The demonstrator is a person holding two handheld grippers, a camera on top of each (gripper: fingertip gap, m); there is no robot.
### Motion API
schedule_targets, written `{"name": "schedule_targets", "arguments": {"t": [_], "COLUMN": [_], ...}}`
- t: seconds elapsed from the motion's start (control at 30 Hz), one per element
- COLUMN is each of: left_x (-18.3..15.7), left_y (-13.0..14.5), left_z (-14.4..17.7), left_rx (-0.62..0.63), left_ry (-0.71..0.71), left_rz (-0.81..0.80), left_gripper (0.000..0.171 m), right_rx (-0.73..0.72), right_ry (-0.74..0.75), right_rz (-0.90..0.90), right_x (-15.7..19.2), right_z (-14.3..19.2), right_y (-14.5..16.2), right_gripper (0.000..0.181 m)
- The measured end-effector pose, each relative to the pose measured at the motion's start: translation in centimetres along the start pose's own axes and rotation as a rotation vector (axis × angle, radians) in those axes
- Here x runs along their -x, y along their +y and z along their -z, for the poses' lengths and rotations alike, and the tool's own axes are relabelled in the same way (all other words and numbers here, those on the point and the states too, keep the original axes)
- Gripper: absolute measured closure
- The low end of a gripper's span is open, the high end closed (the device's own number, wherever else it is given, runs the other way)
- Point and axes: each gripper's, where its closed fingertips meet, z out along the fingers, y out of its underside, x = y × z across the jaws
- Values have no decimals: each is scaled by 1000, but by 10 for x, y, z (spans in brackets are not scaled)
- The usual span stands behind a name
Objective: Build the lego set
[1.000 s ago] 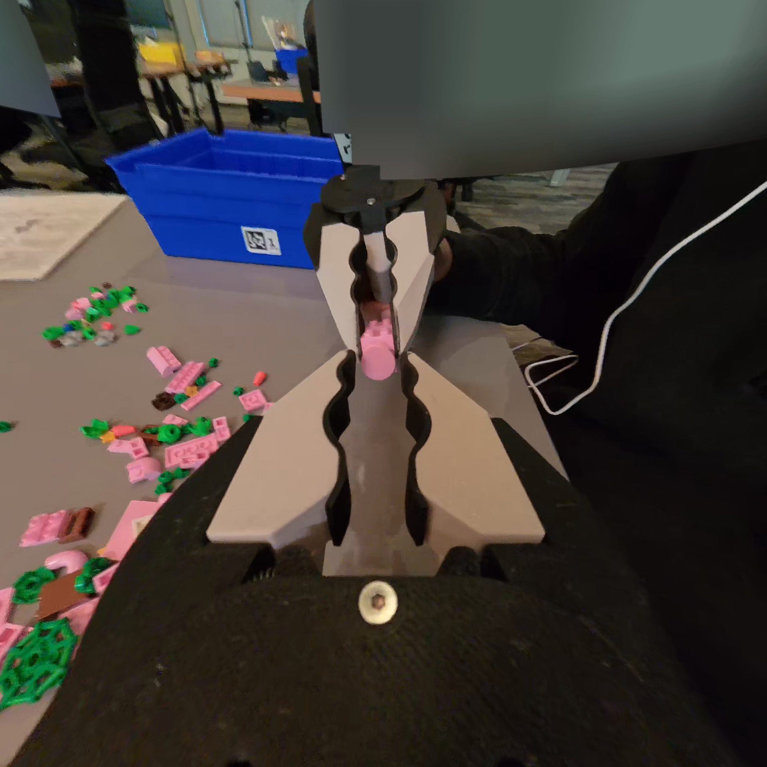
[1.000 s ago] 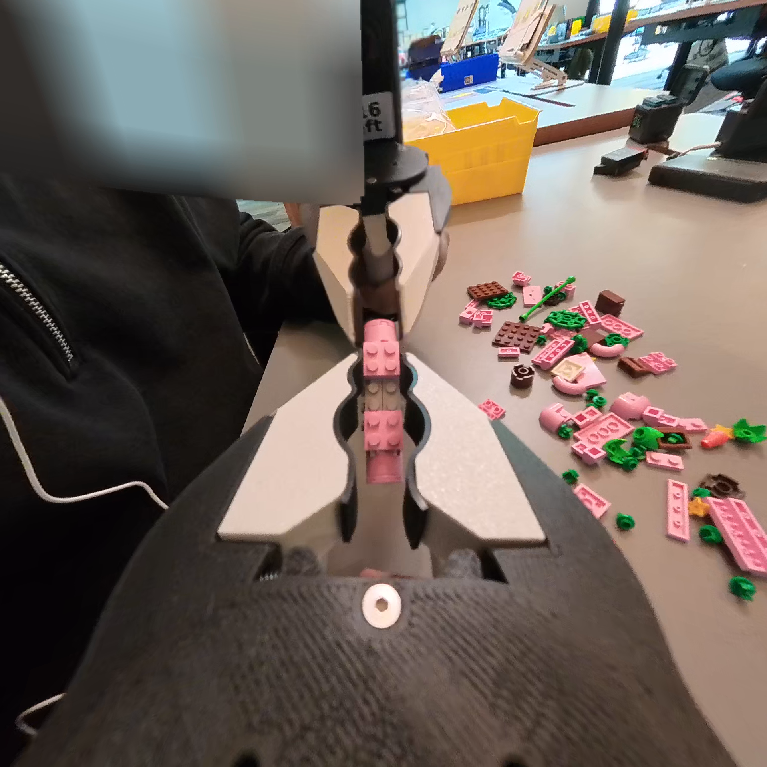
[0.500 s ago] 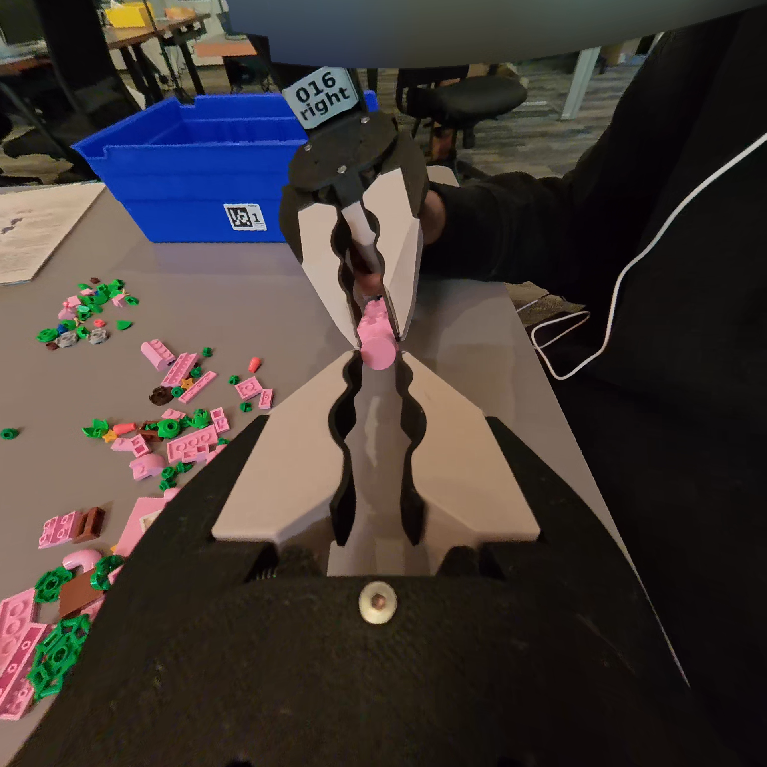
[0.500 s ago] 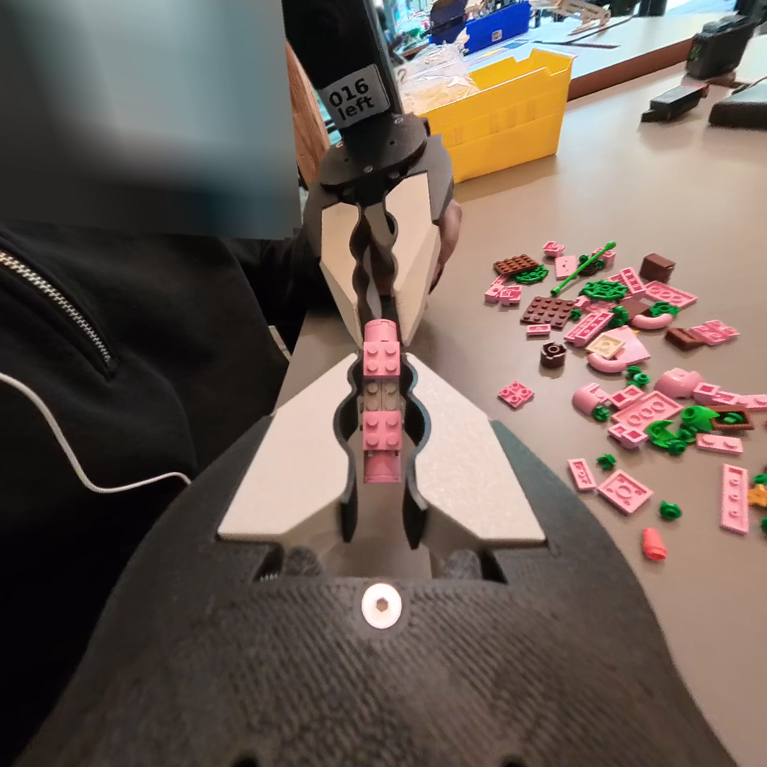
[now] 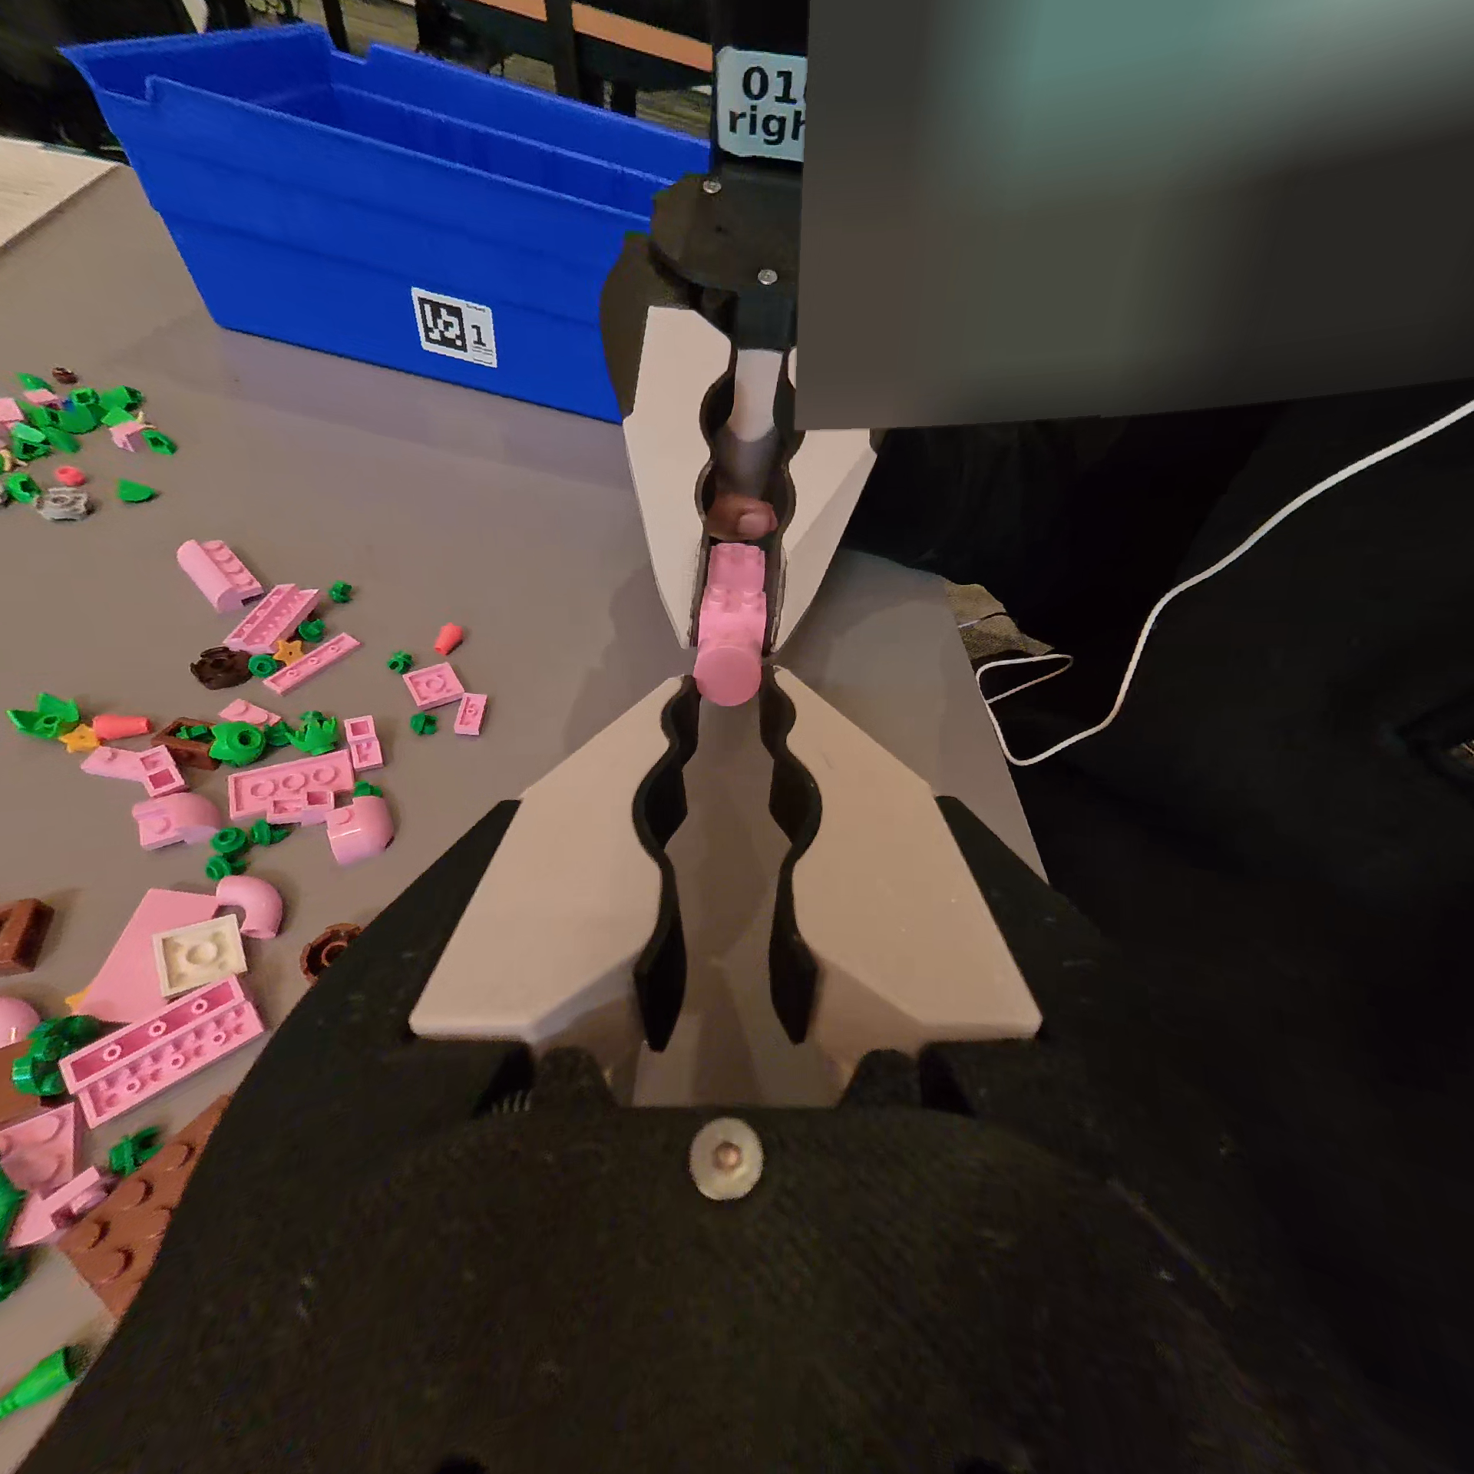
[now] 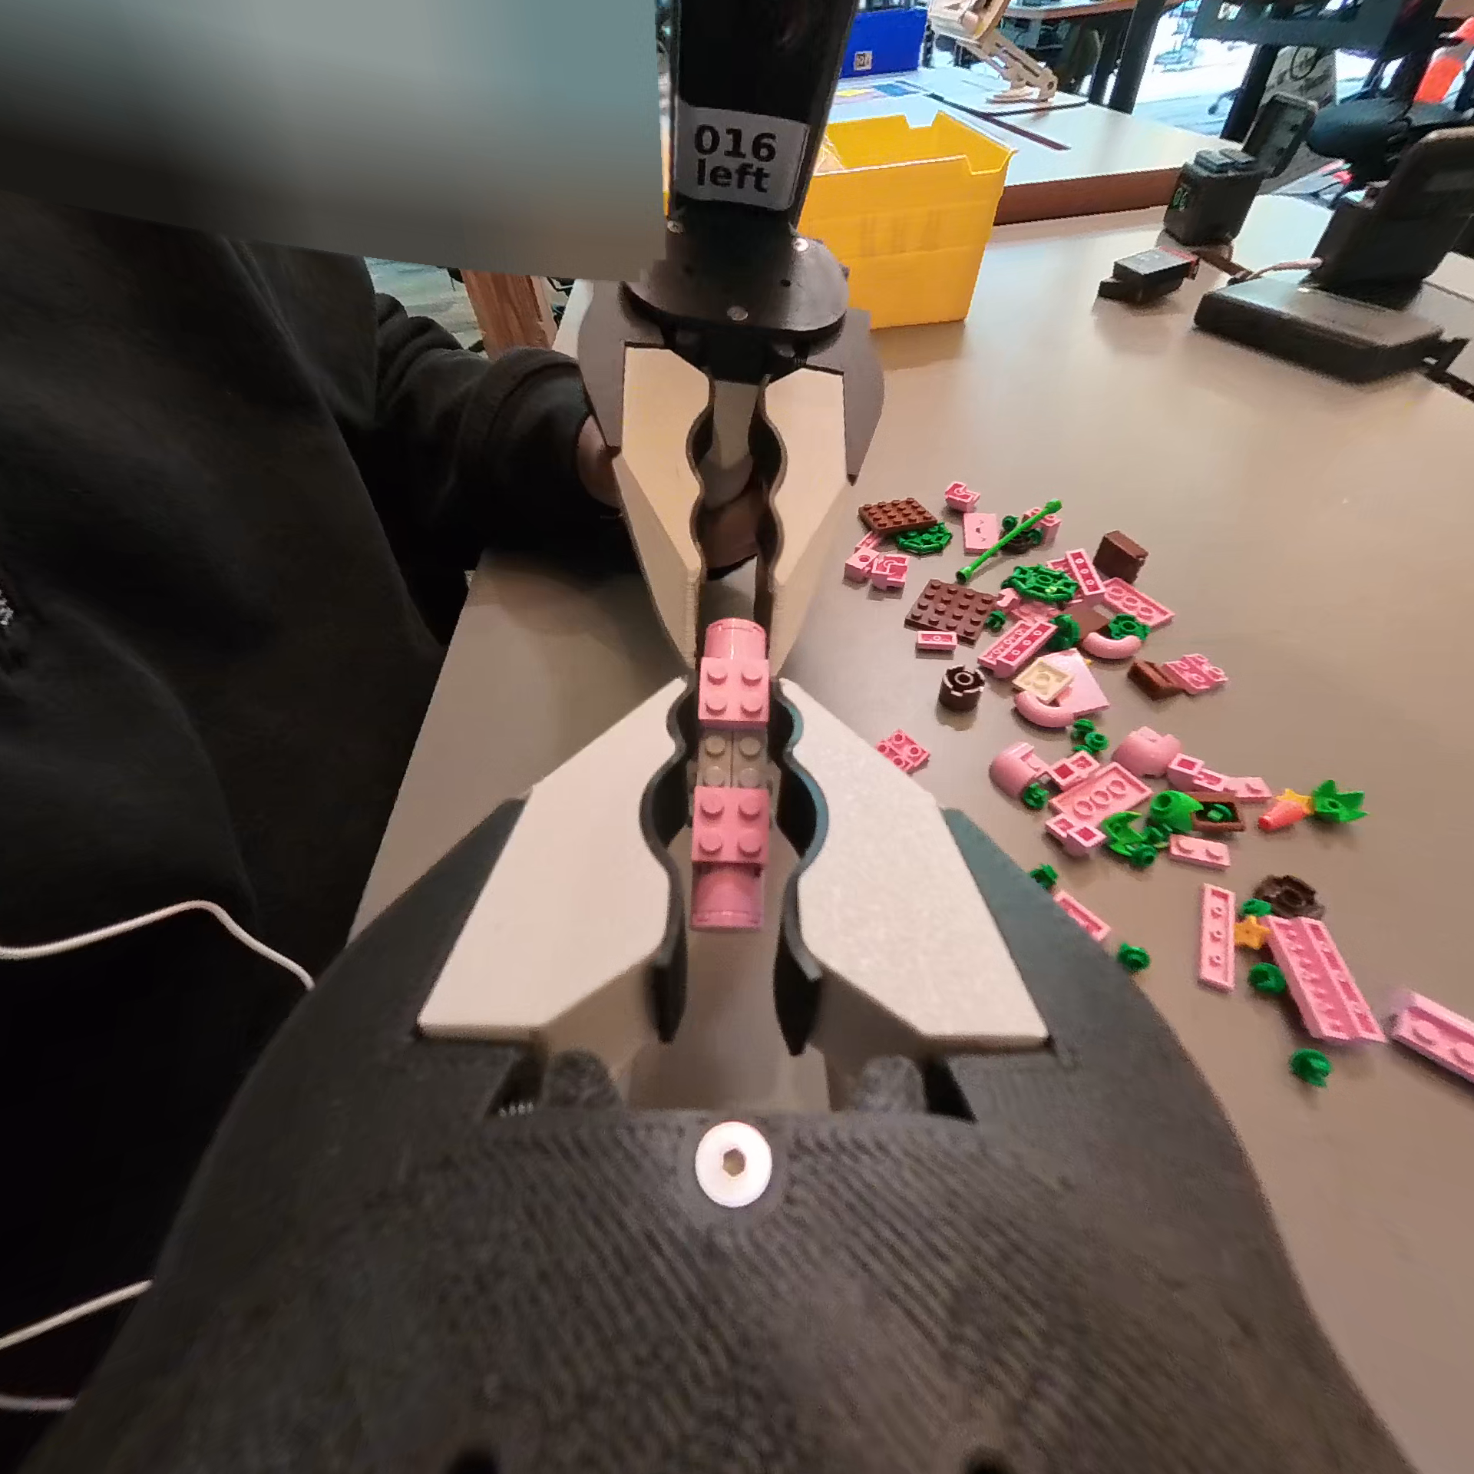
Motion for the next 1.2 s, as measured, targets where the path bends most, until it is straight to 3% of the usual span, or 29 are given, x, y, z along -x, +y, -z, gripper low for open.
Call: {"name": "schedule_targets", "arguments": {"t": [0.3,0.73,0.77,0.9,1.2], "left_x": [0,3,5,12,22], "left_y": [3,6,6,1,-12], "left_z": [-1,-2,-1,7,20], "left_rx": [18,23,23,-10,-110], "left_ry": [-46,-46,-52,-41,-47], "left_rz": [-144,-118,-109,-30,48], "left_gripper": [160,159,153,134,132], "right_rx": [16,27,36,143,364], "right_ry": [-10,-6,8,105,114], "right_rz": [2,-16,-17,-64,7], "right_x": [1,-1,-4,-25,-22], "right_z": [-1,-2,-3,-4,-16], "right_y": [3,6,8,30,67], "right_gripper": [167,167,167,167,166]}}
